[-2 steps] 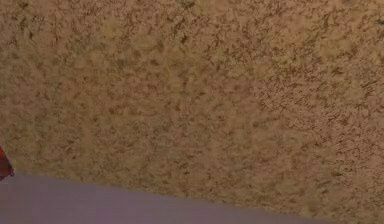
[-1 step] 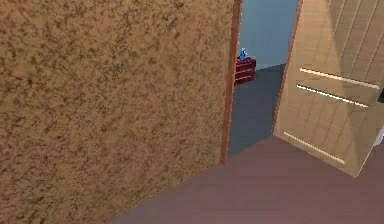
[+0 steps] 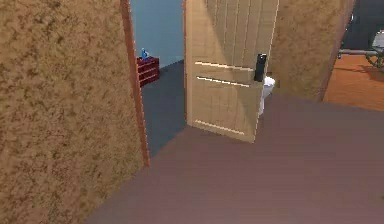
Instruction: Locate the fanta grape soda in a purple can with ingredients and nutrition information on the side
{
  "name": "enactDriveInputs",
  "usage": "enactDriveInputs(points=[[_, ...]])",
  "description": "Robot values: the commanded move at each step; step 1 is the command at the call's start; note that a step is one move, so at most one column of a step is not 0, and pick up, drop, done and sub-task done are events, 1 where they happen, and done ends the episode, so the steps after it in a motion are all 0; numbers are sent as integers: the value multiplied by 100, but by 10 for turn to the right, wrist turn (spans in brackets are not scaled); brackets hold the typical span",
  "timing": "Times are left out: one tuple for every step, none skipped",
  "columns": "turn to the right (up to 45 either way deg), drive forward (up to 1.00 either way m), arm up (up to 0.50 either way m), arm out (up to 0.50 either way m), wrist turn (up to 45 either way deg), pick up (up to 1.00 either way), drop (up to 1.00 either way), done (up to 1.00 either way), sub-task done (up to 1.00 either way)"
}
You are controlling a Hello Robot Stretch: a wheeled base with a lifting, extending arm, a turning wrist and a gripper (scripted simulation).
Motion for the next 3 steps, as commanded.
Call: enactDriveInputs(points=[[0,100,0,0,0,0,0,0,0],[30,0,0,0,0,0,0,0,0],[0,65,0,0,0,0,0,0,0]])
